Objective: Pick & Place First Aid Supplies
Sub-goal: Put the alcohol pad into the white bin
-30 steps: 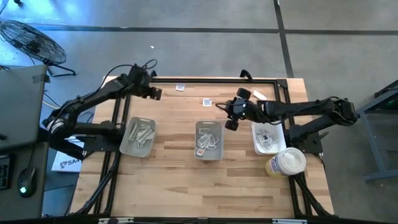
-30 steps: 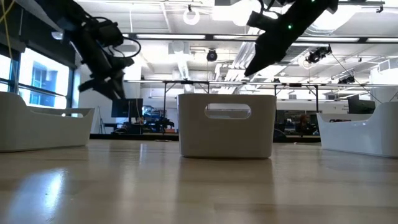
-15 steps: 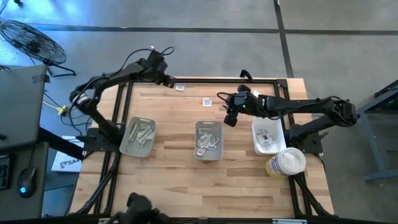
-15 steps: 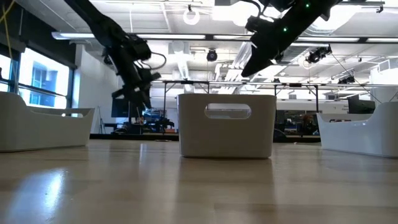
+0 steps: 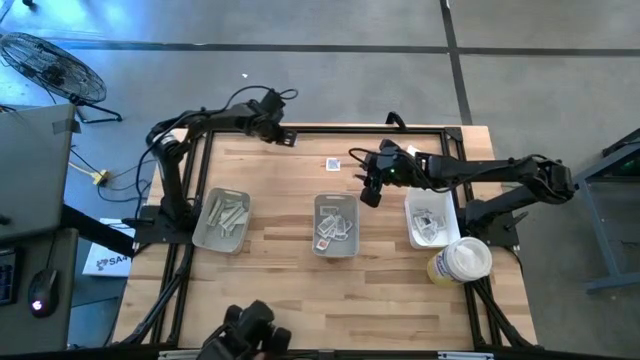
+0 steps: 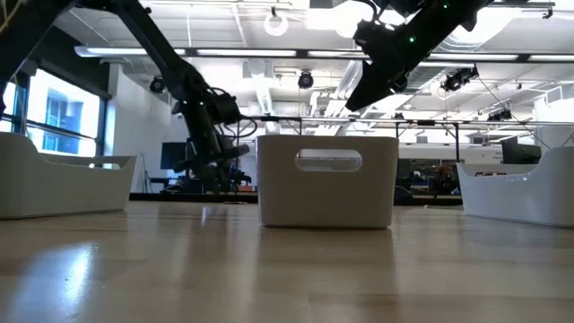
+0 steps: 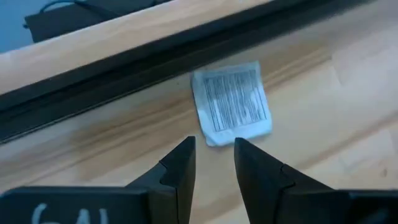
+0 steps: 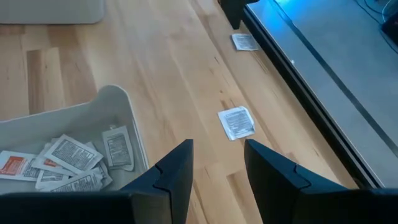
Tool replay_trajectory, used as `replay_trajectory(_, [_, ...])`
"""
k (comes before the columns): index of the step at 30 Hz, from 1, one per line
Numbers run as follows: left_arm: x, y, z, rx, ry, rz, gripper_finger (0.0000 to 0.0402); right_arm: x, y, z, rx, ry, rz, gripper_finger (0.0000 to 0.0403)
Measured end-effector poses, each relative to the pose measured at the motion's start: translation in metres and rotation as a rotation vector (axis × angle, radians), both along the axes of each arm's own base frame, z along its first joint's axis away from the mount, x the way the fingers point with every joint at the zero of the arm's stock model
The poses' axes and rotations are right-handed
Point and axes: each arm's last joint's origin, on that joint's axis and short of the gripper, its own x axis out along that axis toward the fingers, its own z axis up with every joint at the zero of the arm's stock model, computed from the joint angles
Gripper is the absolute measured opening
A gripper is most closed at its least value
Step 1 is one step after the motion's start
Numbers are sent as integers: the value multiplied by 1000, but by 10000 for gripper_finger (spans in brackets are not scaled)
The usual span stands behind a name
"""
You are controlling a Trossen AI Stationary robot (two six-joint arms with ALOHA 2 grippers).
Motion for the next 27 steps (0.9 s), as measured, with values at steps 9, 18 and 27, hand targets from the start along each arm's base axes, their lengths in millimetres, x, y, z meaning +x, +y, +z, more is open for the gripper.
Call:
replay_trajectory(9, [11,3,-22,8,8,75,107,0,0,0,5,-1,3,137])
replay_trajectory(18, [25,-6,-33,57,84,46,107,0,0,0,23,-8,-1,137])
replay_trajectory(27, [38,-19,-33,115,133,61,31,0,0,0,38,-17,-12,137])
